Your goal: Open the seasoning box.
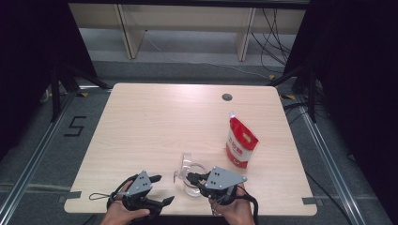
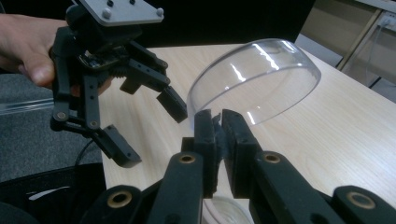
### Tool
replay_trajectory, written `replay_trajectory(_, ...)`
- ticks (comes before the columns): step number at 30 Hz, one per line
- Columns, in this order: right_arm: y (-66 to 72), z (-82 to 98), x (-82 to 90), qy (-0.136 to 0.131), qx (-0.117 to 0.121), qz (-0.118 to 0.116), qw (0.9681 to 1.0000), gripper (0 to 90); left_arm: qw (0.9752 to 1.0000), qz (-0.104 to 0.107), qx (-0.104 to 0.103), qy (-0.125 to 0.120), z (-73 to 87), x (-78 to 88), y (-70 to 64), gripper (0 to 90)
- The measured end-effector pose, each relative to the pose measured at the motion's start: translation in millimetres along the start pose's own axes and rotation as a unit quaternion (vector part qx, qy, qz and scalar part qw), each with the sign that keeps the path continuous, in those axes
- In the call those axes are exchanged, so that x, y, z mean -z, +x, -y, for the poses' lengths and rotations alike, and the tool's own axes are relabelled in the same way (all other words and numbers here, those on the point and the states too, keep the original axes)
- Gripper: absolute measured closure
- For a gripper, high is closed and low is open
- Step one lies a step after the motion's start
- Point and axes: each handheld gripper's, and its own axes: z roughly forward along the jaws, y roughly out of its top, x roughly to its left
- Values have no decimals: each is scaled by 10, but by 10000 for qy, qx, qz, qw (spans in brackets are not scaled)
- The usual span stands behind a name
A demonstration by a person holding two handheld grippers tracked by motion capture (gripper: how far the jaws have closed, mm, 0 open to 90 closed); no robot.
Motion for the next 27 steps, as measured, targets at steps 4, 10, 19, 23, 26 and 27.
replay_trajectory(4,24,-33,-58,-6,124,16,9999,849,10000,-59,57,-51,14,26,25,155)
replay_trajectory(10,61,-62,-158,31,153,-57,9999,836,9999,-75,-93,-58,25,49,54,155)
replay_trajectory(19,18,-41,-122,56,88,16,9999,771,9999,-51,-68,-71,28,46,44,156)
replay_trajectory(23,-116,52,14,-74,-87,287,9995,671,9999,-67,114,31,35,41,29,159)
replay_trajectory(26,-216,146,111,-131,-345,524,9979,600,9998,-97,156,37,36,47,39,159)
replay_trajectory(27,-246,172,152,-120,-405,563,9975,580,9997,-140,169,47,37,49,44,159)
